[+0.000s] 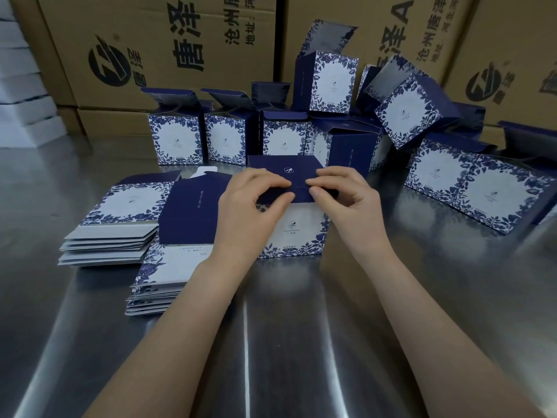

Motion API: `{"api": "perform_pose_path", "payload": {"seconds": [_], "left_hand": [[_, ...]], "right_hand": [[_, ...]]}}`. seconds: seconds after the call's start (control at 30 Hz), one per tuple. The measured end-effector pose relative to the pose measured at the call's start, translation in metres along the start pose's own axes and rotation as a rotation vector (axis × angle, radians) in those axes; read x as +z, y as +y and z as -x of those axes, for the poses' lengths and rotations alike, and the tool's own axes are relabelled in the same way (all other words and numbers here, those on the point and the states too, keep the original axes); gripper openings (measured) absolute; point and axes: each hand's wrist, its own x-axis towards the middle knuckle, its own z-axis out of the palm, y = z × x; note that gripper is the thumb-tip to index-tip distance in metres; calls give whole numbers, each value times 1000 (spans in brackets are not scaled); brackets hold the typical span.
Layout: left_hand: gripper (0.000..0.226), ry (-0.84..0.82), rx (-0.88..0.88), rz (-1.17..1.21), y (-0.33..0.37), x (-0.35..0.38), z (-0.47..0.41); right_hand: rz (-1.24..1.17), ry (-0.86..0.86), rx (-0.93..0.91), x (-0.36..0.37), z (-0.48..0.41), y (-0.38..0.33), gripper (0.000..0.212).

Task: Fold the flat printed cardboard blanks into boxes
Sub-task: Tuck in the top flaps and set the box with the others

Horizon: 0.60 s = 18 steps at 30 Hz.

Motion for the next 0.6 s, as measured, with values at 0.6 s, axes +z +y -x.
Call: {"api": "perform_pose_path", "payload": {"seconds": [0.6], "left_hand": [[9, 14, -167, 97, 8, 7, -2]], "right_hand": [[13, 35, 49, 12, 2, -9, 28]]}}
